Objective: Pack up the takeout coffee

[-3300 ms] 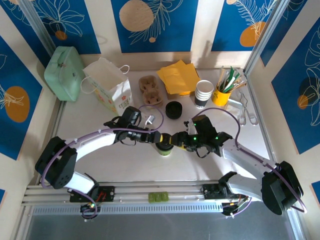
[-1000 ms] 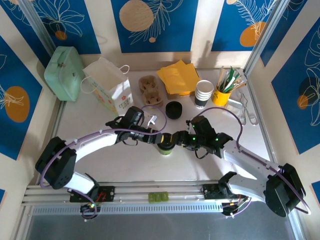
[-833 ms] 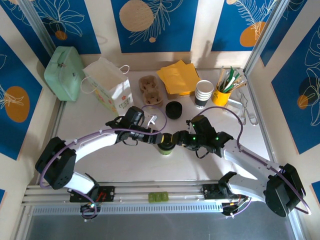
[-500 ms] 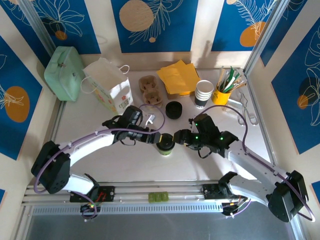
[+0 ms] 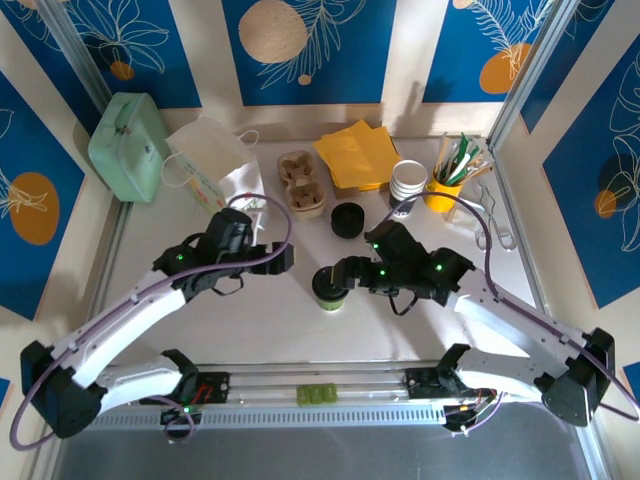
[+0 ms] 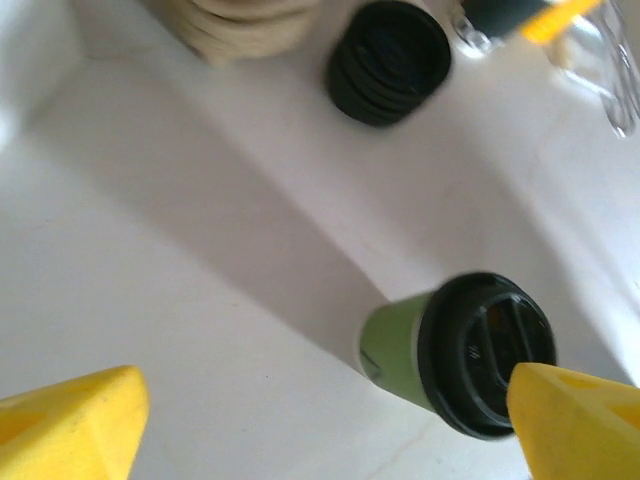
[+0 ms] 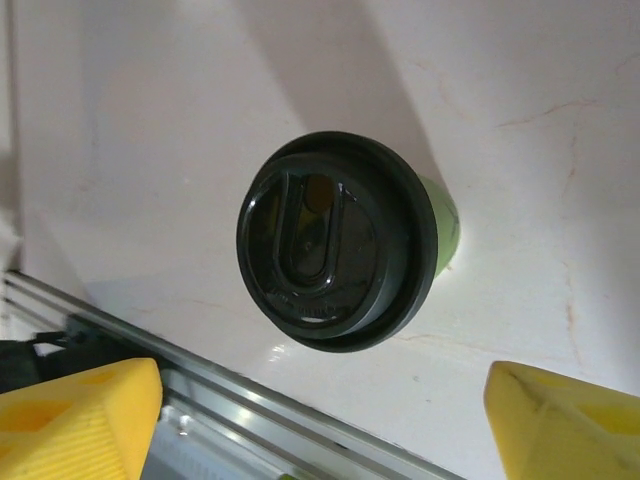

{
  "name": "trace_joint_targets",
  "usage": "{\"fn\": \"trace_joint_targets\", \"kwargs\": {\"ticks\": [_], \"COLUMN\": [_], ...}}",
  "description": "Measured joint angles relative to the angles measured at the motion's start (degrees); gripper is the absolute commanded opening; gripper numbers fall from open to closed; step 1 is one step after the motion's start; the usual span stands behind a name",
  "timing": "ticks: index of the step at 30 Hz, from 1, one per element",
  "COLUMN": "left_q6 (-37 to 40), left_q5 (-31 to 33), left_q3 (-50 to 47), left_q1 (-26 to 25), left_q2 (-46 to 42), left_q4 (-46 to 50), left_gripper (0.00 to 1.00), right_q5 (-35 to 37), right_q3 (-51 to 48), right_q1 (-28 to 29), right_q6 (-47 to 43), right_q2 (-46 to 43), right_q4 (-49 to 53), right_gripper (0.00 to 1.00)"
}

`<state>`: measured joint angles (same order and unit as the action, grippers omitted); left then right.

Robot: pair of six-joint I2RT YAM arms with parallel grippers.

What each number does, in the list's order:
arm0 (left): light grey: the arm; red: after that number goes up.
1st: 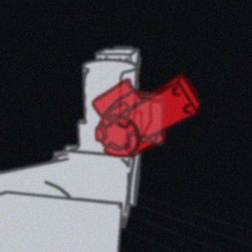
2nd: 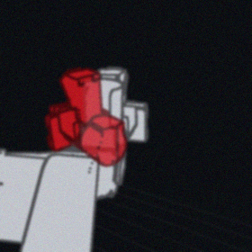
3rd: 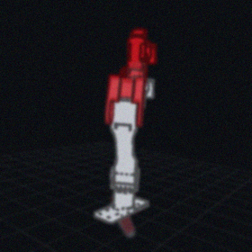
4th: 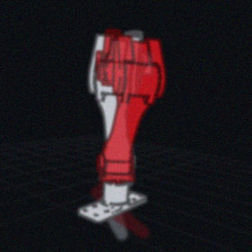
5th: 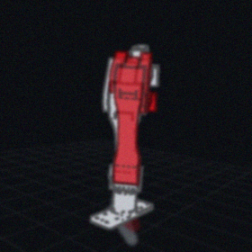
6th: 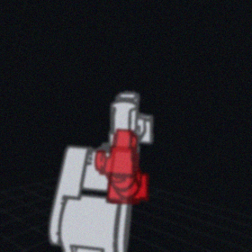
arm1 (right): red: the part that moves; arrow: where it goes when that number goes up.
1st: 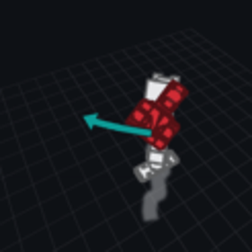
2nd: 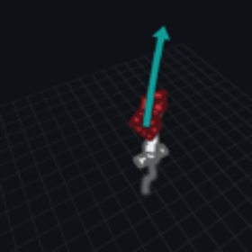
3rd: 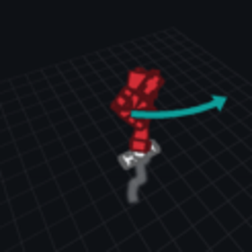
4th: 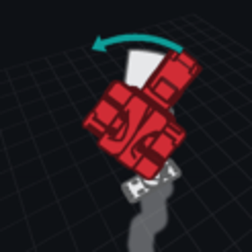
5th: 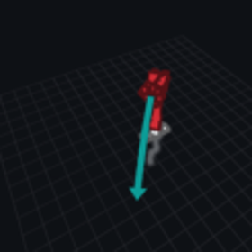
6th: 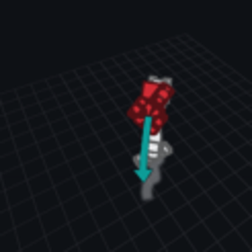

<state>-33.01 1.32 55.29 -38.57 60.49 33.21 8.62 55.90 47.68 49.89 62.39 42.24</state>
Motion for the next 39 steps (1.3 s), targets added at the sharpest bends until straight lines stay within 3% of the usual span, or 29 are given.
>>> {"fn": "trace_joint_targets", "kwargs": {"ticks": [2, 13, 20, 27, 31, 39], "left_q6": [-0.81, -1.68, -1.66, -1.68, -1.68, -1.68], "left_q5": [3.43, 13.79, 15.85, 17.00, 17.20, 17.18], "left_q3": [-0.74, -4.74, -5.38, -5.44, -5.99, -6.51], "left_q1": [0.55, 1.66, 1.70, 1.70, 1.70, 1.73], "left_q2": [-3.06, -15.85, -17.27, -17.33, -17.49, -17.57], "left_q4": [0.92, 3.45, 4.24, 4.76, 4.74, 4.72], "left_gripper": [0.99, 1.00, 1.00, 0.99, 0.99, 0.99], "right_q5": [3.50, 15.23, 18.64, 19.52, 19.69, 19.67], "right_q3": [3.04, 15.85, 22.08, 22.51, 23.39, 24.39], "right_q1": [2.60, 9.92, 11.58, 11.63, 11.63, 11.63], "right_q6": [-0.15, -3.89, -4.35, -4.46, -4.57, -4.70], "right_q2": [2.49, 17.29, 26.16, 27.93, 29.11, 30.75], "right_q4": [2.45, 10.58, 15.15, 17.07, 17.90, 18.29], "right_gripper": [0.99, 0.99, 0.99, 1.00, 0.93, 0.88]}}
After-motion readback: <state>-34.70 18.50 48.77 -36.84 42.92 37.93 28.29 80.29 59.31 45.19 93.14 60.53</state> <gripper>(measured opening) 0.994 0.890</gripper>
